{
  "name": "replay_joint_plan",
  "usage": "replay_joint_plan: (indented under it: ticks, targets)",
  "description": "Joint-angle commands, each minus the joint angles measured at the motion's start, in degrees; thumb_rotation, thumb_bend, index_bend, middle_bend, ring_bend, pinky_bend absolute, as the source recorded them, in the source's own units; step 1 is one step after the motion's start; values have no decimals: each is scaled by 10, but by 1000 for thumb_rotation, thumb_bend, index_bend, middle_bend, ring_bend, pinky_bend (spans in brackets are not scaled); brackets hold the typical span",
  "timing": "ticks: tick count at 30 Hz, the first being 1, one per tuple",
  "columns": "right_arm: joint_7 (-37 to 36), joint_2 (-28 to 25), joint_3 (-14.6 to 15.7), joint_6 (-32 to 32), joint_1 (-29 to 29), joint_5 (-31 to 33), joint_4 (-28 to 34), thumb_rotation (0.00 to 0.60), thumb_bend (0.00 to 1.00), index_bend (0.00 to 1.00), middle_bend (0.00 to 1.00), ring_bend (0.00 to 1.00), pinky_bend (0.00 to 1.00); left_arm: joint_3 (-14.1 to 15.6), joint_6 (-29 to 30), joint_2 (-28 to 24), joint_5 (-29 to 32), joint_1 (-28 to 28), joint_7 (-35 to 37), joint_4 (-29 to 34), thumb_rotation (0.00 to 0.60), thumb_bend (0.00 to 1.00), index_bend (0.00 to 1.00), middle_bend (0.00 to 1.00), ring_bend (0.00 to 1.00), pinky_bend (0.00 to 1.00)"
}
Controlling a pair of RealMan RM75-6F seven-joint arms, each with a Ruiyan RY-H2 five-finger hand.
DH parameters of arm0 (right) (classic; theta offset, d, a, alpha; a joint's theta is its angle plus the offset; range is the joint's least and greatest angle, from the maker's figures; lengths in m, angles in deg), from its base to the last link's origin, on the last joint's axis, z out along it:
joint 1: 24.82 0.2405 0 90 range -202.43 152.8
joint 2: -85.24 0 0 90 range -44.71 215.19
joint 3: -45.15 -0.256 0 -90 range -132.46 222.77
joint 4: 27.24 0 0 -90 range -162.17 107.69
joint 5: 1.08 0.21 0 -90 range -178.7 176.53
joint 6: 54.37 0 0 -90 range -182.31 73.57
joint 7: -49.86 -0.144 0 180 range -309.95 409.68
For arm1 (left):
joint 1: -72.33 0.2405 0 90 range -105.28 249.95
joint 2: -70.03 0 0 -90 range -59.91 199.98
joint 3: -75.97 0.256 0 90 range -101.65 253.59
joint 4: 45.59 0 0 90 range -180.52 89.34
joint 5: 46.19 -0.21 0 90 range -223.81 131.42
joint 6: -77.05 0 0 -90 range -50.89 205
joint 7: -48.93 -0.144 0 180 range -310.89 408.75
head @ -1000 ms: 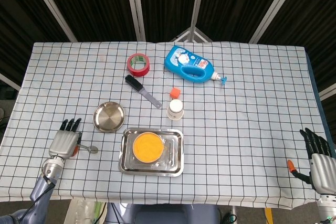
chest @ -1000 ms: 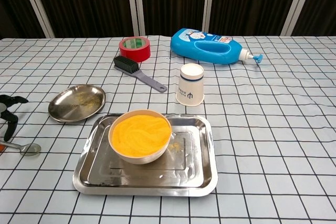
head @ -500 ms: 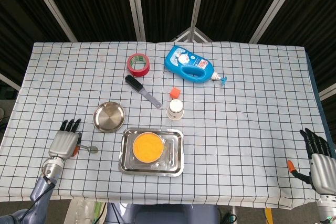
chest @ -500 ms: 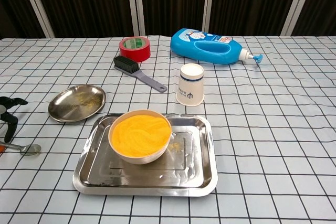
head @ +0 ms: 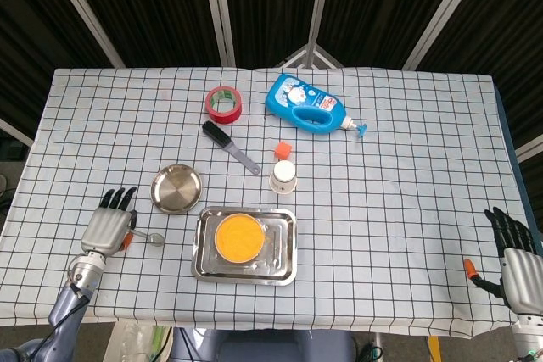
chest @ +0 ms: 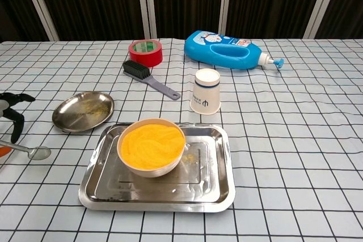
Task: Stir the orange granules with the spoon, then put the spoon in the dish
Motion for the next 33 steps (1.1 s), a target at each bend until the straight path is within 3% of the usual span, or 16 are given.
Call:
replay_joint_plan:
  ticks: [1,8,13,20,28,33]
  targets:
    - [-1,0,0,1,0,0,0,600,394,0,0,0,0,-6,11,-22,-2,-4,-8,42,600,512,547,14,0,0]
    - [-2,-1,-1,0,0,2,1,600,393,0,0,0,0,-34,23,-50,24,-30,-67,137,600,512,546,15,0,0]
    - [-4,-2,-1,0,0,0,1,600,394,0,0,0,0,-65,39,-37,109,-69,-172,203,600,512,543,19,0,0]
    - [-13,-3,-1,0,-1,-1,-1,600,394,0,0,0,0,-105,87,30,236,-147,-313,246,600,512,541,22,0,0]
    - [-26,-7,-4,-5,-1,8,0,600,393,0,0,0,0,-130,138,117,320,-231,-424,239,600,512,537,22,0,0]
    - [-33,-8,-5,-5,-1,10,0,600,394,0,0,0,0,-130,166,156,357,-266,-473,232,600,512,535,21,0,0]
